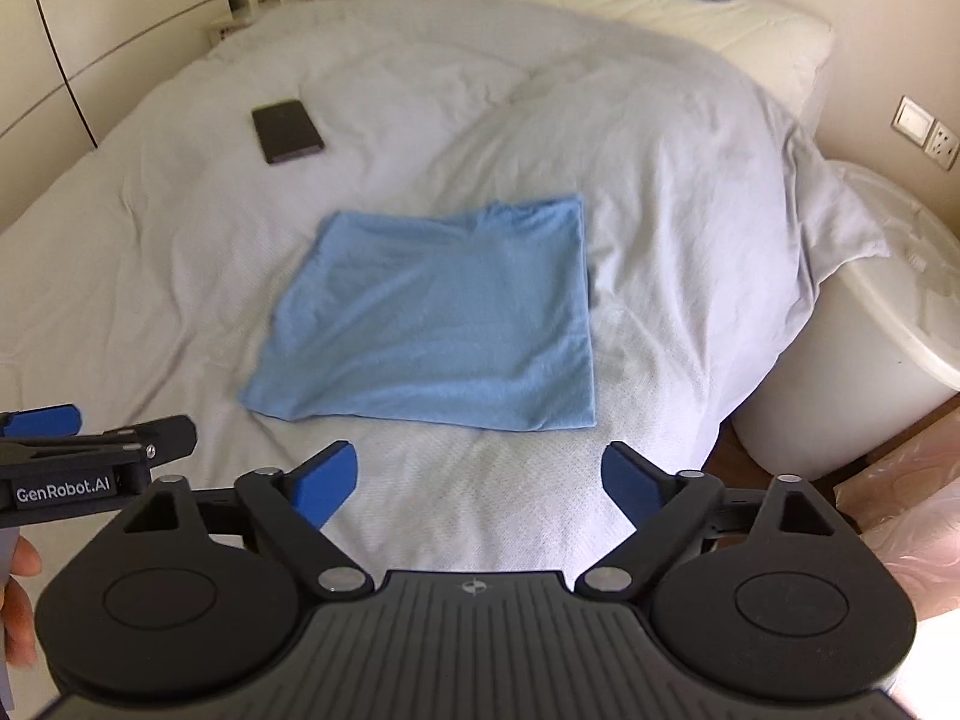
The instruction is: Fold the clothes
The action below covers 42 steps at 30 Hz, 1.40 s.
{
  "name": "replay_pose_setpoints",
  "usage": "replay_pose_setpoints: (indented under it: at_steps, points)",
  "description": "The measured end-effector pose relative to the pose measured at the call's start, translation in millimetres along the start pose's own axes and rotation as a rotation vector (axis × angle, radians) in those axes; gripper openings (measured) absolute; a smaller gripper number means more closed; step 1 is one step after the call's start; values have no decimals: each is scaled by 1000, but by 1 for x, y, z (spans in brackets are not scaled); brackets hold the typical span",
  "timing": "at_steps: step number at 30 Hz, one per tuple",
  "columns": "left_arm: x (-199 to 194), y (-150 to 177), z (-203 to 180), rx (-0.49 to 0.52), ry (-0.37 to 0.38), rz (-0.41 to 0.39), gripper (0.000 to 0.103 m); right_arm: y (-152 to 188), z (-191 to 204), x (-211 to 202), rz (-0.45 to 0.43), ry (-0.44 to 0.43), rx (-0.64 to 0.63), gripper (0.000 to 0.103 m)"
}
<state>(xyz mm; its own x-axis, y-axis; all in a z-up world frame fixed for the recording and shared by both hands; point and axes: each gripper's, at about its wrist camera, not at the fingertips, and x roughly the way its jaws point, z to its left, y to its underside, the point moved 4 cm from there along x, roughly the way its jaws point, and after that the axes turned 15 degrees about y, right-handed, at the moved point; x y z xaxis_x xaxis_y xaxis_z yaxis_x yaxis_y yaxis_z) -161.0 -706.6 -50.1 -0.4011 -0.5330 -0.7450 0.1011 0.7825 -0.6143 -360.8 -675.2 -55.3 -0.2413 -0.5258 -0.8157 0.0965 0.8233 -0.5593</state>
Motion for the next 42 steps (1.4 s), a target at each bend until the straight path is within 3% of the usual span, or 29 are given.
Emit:
replay_pose_setpoints:
  at_steps: [3,9,14,21,30,42]
  points:
    - [-23,0,-5,14,7,0,101,2,4,-24,-10,-5,-10,93]
    - [-71,4,-7,-13,-29,-98,102,11,9,-63,-40,-8,-16,95]
    - [-97,11,-14,9,-48,-131,102,17,6,-89,-71,-1,5,96]
    - [-112,18,-21,8,-10,-121,102,20,2,-117,-117,8,22,99]
    - [-124,22,-29,45,-24,-125,102,34,2,-138,-148,12,34,100]
    - [-127,24,-34,13,-7,-139,102,41,-1,-149,-153,20,55,100]
